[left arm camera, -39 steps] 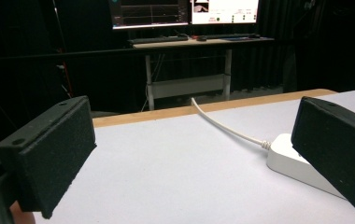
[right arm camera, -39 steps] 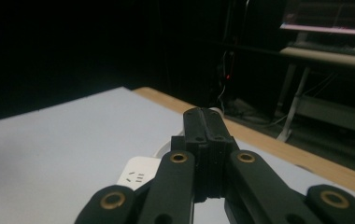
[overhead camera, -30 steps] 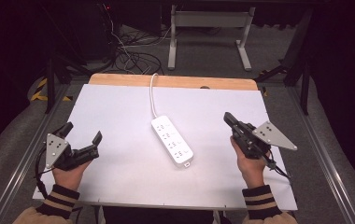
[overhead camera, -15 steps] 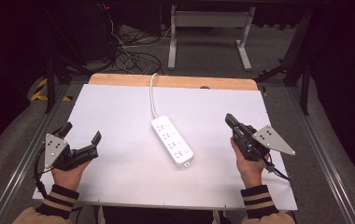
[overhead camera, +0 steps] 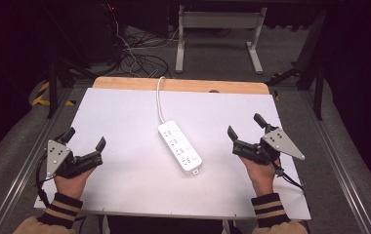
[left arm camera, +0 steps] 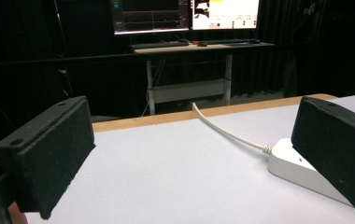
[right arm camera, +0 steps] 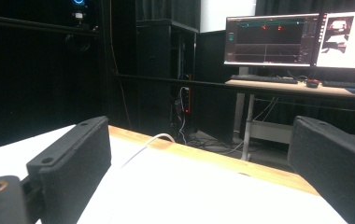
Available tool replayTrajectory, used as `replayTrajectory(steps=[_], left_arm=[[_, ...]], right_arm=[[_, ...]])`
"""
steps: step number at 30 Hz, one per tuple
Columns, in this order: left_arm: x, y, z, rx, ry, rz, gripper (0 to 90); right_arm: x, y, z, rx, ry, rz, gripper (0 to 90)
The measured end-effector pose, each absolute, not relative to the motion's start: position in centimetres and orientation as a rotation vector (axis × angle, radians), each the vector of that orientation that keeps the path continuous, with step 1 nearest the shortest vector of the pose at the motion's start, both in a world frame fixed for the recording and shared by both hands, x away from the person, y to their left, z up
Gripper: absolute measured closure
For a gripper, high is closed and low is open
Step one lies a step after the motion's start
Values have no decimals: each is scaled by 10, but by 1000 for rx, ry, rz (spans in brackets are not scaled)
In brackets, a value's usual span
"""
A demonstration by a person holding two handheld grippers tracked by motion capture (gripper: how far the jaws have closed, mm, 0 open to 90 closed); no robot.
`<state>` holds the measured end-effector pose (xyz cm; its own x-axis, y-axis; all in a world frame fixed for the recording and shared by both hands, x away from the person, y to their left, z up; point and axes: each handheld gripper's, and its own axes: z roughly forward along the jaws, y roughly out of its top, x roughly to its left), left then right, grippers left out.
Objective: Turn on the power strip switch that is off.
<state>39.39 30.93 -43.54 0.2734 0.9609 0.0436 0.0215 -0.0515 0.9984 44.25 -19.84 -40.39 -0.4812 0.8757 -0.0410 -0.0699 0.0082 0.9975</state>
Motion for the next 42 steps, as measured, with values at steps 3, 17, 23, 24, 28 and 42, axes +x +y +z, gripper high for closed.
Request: replayTrajectory(steps=[3,17,23,24,28,42], left_arm=[[394,309,-436,1385,998,1022,0],[393,310,-436,1387,1001,1015,0],[393,309,-435,1391,997,1012,1],[392,309,-436,1394,997,1012,1],[387,311,-434,1386,993,1022,1],[387,313,-435,1385,1003,1018,1]], right_arm=[[443,-199,-405,863,1528,1576,63],[446,-195,-409,875,1554,1555,66],[447,-195,-415,904,1592,1527,73],[448,-195,-418,913,1610,1513,74],[450,-194,-422,926,1631,1498,80],[453,-198,-430,924,1592,1455,62]])
